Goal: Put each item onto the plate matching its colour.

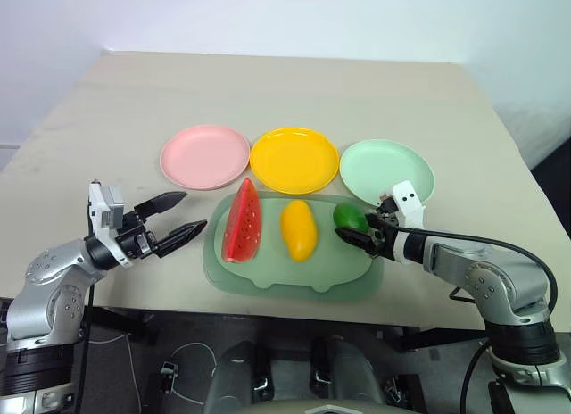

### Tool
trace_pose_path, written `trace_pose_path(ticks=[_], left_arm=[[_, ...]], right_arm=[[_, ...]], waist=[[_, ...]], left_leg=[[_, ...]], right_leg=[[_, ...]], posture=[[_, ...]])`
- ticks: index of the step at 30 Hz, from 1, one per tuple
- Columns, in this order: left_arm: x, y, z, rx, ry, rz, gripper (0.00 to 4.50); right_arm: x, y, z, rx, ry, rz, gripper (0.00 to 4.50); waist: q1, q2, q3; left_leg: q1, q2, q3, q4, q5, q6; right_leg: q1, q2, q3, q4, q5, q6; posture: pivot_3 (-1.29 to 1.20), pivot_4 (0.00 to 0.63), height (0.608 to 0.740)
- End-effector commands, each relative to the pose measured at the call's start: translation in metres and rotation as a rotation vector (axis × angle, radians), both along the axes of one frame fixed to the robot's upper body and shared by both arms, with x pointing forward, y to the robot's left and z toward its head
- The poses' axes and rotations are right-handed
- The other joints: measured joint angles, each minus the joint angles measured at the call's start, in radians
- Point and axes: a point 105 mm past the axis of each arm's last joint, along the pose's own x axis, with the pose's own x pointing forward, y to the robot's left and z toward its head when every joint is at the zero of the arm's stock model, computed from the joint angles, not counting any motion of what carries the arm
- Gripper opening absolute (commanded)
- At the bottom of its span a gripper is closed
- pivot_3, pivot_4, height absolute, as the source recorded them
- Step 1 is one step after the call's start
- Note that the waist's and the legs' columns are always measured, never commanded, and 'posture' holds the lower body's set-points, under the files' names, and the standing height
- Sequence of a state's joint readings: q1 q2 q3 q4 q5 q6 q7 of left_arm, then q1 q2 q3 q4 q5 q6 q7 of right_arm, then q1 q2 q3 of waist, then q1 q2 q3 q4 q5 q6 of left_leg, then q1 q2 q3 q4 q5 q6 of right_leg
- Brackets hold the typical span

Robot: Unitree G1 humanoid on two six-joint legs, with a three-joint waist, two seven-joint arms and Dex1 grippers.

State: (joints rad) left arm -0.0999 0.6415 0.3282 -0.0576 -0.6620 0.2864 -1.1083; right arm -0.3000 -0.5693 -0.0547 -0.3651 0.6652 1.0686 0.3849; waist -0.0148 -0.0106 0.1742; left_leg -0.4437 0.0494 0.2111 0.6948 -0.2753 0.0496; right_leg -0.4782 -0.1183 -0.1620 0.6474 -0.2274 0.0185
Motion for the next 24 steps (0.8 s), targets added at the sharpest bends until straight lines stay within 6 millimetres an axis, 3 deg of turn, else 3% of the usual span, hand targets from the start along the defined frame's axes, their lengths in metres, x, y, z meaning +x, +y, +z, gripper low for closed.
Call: trace_pose_path(ticks=[1, 6, 10, 13, 16, 24], left_arm=[[-0.002, 0.001, 0.006, 0.008, -0.044, 0.009, 4.5], [-0.003, 0.002, 0.005, 0.001, -0.044, 0.018, 4.5], [-0.005, 0.005, 0.005, 0.008, -0.043, 0.026, 4.5], [-0.005, 0.005, 0.007, 0.011, -0.049, 0.029, 4.5], [-0.005, 0.006, 0.008, 0.012, -0.056, 0.038, 4.5], [-0.008, 0.004, 0.006, 0.017, -0.056, 0.041, 4.5]], right_arm=[[0.0, 0.0, 0.019, -0.006, -0.094, 0.037, 2.74], [0.004, -0.008, 0.044, 0.042, -0.165, 0.037, 2.73], [0.024, -0.026, 0.071, 0.048, -0.277, -0.042, 2.73], [0.056, -0.053, 0.056, -0.104, -0.24, -0.177, 2.73], [0.076, -0.067, 0.046, -0.16, -0.214, -0.252, 2.73], [0.103, -0.085, 0.039, -0.221, -0.183, -0.344, 2.73]], waist=[[0.0, 0.0, 0.0], [0.0, 0.0, 0.0], [-0.003, 0.0, 0.0], [-0.005, 0.0, 0.0], [-0.003, 0.0, 0.0], [-0.008, 0.003, 0.002]], left_leg=[[0.0, 0.0, 0.0, 0.0, 0.0, 0.0], [0.0, 0.0, 0.0, 0.0, 0.0, 0.0], [0.0, 0.0, 0.0, 0.0, 0.0, 0.0], [0.001, 0.0, 0.0, 0.0, 0.0, 0.0], [0.0, 0.0, 0.001, 0.0, 0.0, 0.0], [-0.001, 0.0, 0.002, 0.0, 0.001, -0.001]], right_leg=[[0.0, 0.0, 0.0, 0.0, 0.0, 0.0], [0.0, 0.0, 0.0, 0.0, 0.0, 0.0], [0.0, 0.0, 0.0, 0.0, 0.0, 0.0], [0.0, 0.0, 0.0, 0.0, 0.0, 0.0], [-0.001, 0.0, 0.0, 0.0, 0.0, 0.0], [-0.003, 0.0, 0.0, 0.003, 0.002, 0.002]], posture=[[0.0, 0.15, 0.696], [0.0, 0.15, 0.696], [0.0, 0.15, 0.696], [0.0, 0.15, 0.696], [0.0, 0.15, 0.696], [0.0, 0.15, 0.696]])
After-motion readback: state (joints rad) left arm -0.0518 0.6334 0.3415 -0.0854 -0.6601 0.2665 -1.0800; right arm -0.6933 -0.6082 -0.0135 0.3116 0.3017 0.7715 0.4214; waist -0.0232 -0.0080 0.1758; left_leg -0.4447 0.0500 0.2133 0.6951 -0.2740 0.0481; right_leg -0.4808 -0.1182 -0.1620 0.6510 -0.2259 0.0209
